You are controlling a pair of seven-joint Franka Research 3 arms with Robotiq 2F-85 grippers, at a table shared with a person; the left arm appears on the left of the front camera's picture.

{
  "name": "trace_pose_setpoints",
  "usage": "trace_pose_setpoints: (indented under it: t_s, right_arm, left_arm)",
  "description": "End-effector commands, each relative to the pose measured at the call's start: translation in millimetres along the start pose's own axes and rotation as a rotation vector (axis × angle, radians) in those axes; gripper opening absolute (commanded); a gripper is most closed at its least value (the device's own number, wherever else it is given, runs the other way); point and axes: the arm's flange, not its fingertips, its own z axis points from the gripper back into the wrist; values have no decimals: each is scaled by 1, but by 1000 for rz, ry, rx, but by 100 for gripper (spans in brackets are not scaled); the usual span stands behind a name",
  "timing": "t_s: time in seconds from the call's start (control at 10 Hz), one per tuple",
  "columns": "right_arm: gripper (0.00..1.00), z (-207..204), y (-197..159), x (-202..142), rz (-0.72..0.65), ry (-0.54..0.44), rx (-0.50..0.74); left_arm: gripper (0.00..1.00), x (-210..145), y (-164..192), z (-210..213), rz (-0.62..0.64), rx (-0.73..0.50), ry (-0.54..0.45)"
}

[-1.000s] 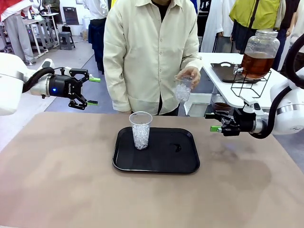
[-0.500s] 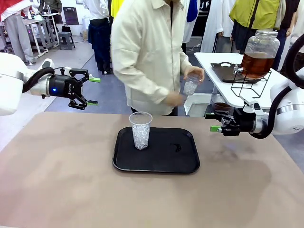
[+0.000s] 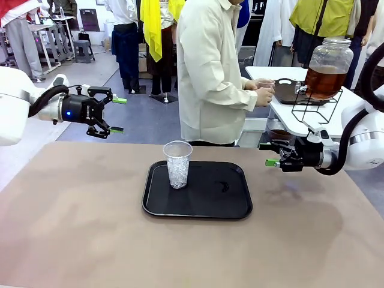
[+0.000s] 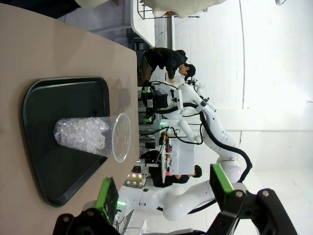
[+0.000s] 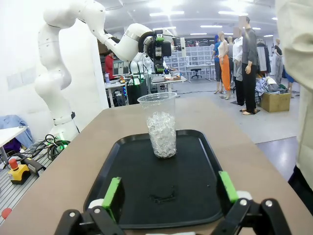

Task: Pour the drink into the iced cup.
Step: Pick up the iced cup indicated by the human and present it to them.

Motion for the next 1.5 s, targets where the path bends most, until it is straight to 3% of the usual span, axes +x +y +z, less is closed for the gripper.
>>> trace_pose_setpoints:
  t_s: [0.0, 1.4]
  right_arm:
    - [100, -2, 0, 2, 2, 0, 3]
    - [100, -2, 0, 2, 2, 0, 3]
  left_arm:
    - [100, 0, -2, 1, 9, 1, -4]
    - [100, 0, -2, 1, 9, 1, -4]
